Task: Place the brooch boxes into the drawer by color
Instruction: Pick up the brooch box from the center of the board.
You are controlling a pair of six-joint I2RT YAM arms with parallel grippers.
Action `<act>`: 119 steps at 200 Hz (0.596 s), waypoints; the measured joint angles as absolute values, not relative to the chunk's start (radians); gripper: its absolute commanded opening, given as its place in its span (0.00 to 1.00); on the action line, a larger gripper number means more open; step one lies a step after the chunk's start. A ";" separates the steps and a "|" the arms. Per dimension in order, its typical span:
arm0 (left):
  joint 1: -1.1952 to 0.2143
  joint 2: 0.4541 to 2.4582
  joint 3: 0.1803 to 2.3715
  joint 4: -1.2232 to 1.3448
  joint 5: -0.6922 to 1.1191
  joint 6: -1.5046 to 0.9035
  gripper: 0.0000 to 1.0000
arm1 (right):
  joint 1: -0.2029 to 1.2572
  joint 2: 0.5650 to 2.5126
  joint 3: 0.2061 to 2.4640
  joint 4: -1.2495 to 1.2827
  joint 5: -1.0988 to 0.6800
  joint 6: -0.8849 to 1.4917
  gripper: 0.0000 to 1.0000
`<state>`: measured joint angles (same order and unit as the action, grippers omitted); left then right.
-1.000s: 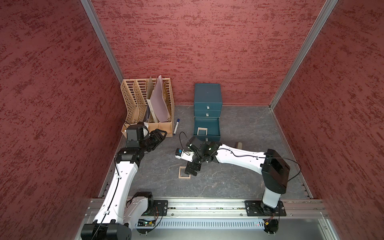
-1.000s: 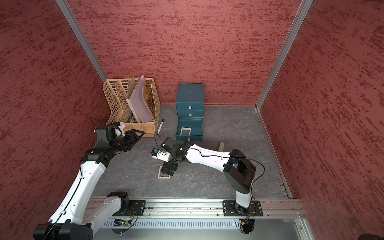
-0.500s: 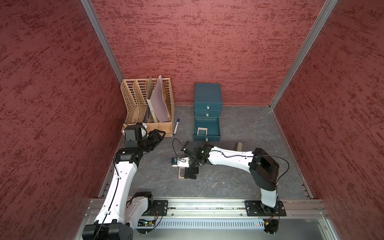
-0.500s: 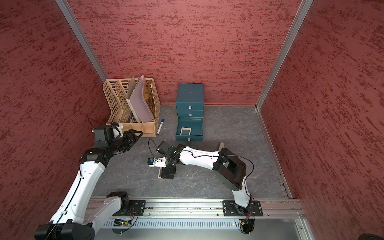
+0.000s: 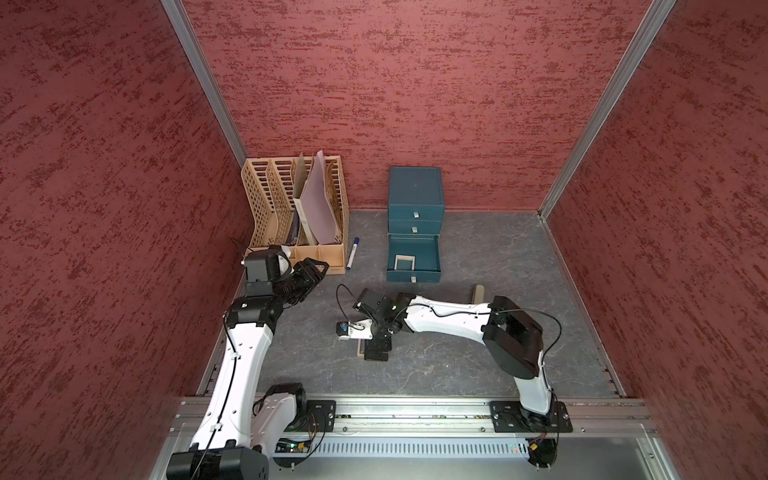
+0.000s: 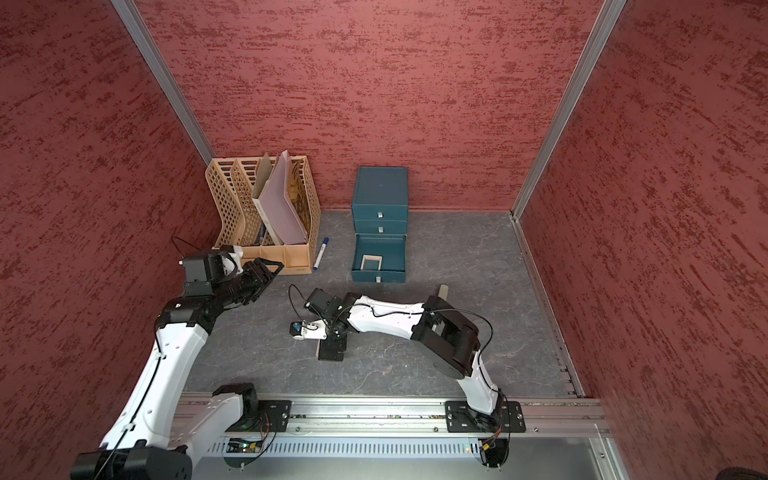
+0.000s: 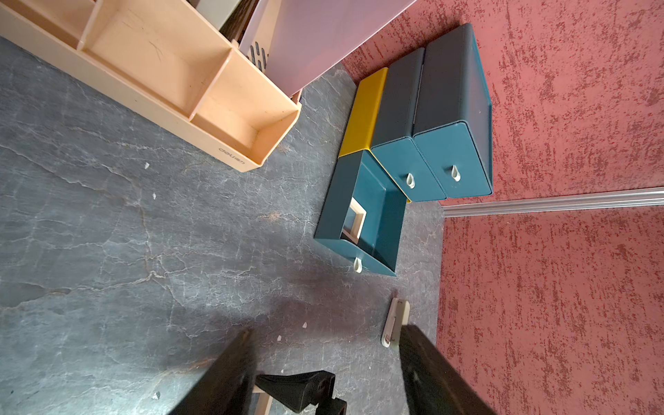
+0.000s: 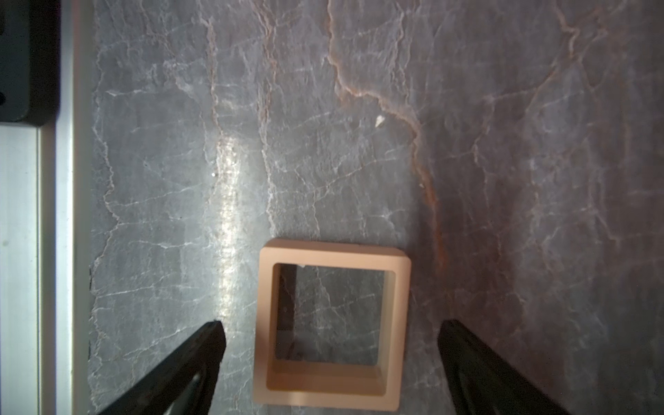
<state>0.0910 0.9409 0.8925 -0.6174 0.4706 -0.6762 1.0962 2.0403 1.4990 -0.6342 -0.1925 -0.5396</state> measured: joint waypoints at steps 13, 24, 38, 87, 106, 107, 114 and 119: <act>0.091 0.941 0.893 -0.618 0.471 -0.676 0.66 | 1.096 2.050 1.502 -0.635 -0.186 -0.539 0.99; 0.091 0.940 0.893 -0.618 0.471 -0.676 0.66 | 1.096 2.059 1.503 -0.638 -0.178 -0.539 0.98; 0.091 0.940 0.893 -0.618 0.471 -0.676 0.66 | 1.097 2.068 1.503 -0.646 -0.174 -0.537 0.99; 0.091 0.940 0.893 -0.618 0.471 -0.677 0.66 | 1.108 2.075 1.503 -0.656 -0.146 -0.528 0.98; 0.091 0.936 0.893 -0.618 0.471 -0.677 0.66 | 1.114 2.078 1.503 -0.656 -0.130 -0.520 0.94; 0.091 0.936 0.893 -0.618 0.471 -0.677 0.66 | 1.114 2.078 1.503 -0.656 -0.129 -0.520 0.94; 0.092 0.935 0.893 -0.617 0.471 -0.677 0.66 | 1.115 2.080 1.503 -0.656 -0.126 -0.516 0.93; 0.092 0.934 0.893 -0.617 0.471 -0.677 0.66 | 1.115 2.081 1.503 -0.656 -0.125 -0.512 0.92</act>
<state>0.0917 0.9344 0.8932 -0.6174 0.4709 -0.6765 1.1152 2.0811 1.5028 -0.6563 -0.1249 -0.5121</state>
